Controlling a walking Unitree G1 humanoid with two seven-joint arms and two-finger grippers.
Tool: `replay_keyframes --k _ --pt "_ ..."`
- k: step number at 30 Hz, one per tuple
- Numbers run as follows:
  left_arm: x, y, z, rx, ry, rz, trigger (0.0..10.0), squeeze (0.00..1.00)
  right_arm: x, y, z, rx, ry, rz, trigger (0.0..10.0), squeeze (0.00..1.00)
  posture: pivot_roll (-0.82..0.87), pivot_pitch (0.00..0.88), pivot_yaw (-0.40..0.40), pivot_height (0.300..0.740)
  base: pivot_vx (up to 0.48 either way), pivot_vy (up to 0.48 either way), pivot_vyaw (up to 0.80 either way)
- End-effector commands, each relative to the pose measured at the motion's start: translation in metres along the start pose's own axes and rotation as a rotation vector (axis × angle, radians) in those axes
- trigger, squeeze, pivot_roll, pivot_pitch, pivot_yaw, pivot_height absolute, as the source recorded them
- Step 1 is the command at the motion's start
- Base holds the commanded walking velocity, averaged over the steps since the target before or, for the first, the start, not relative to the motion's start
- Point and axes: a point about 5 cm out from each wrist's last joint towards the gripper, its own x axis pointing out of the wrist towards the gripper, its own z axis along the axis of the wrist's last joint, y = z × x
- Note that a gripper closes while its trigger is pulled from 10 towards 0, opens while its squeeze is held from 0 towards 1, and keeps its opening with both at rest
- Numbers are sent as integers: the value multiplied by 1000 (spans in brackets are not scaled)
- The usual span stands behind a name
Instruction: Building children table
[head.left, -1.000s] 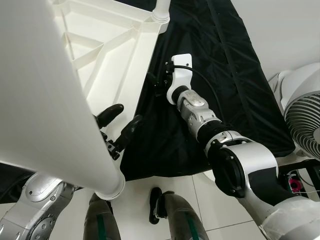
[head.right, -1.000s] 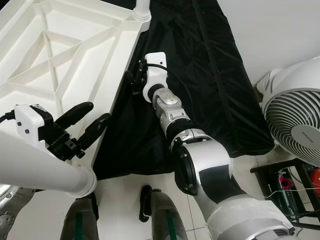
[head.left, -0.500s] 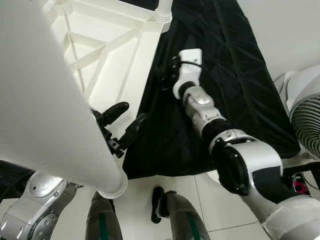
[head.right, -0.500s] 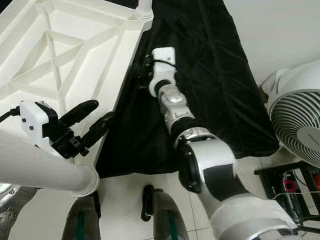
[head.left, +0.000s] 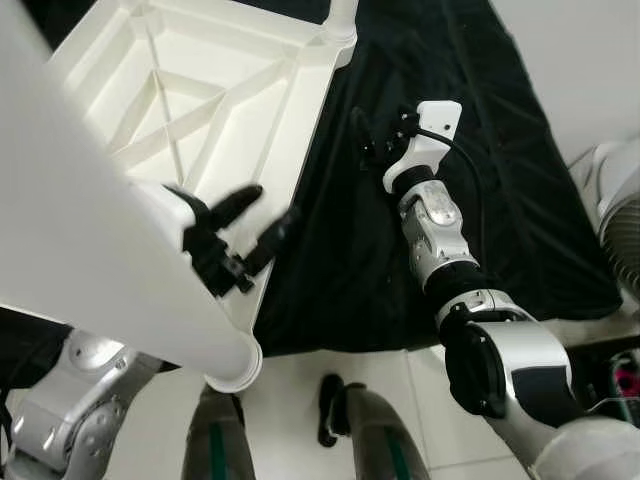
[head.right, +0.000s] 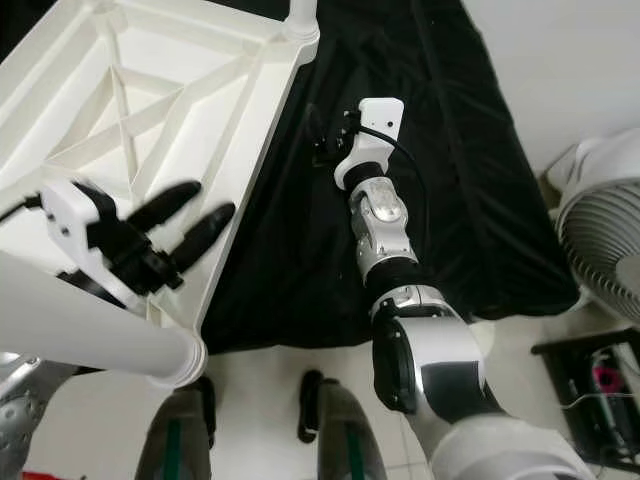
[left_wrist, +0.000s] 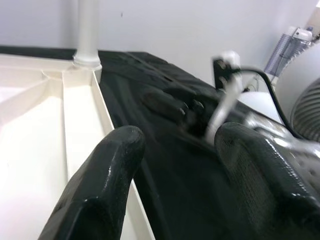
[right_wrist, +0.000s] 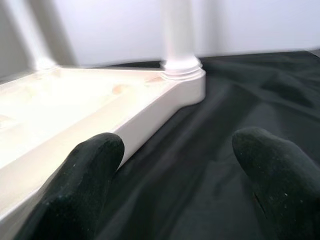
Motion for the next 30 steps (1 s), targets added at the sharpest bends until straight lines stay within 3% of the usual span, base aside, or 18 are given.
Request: replay_keyframes --k 1,4,6,8,10,12,14,16,22,30 --pt "-2 4 -5 3 38 -6 10000 0 -11 2 -1 2 0 88 10000 0 147 248 -23 740 0 0 0" --pt "-6 13 -8 49 76 -3 10000 0 -23 1 -1 -10 11 155 10000 0 144 249 -23 740 0 0 0" --pt "-16 29 -9 128 135 -1 10000 0 -39 -1 1 -35 32 234 10000 0 138 247 -26 740 0 0 0" --pt "-16 29 -9 128 135 -1 10000 0 -39 -1 1 -35 32 234 10000 0 138 247 -26 740 0 0 0" --pt "-29 49 -9 225 221 -1 10000 0 -54 -4 7 -57 51 300 10000 0 136 247 -27 740 0 0 0" --pt "-29 49 -9 225 221 -1 10000 0 -54 -4 7 -57 51 300 10000 0 136 247 -27 740 0 0 0" --pt "-42 64 -9 278 291 -1 10000 0 -66 -7 15 -58 63 339 10000 0 131 244 -27 740 0 0 0" --pt "-49 69 -10 292 327 -6 10000 0 -71 -10 18 -56 69 344 10000 0 125 243 -27 740 0 0 0" --pt "-69 66 -15 316 455 -105 10000 0 -84 -17 28 -69 97 354 10000 0 124 245 -29 740 0 0 0" --pt "-76 62 -24 335 540 -196 10000 0 -86 -17 40 -57 105 374 10000 0 129 247 -34 740 0 0 0"
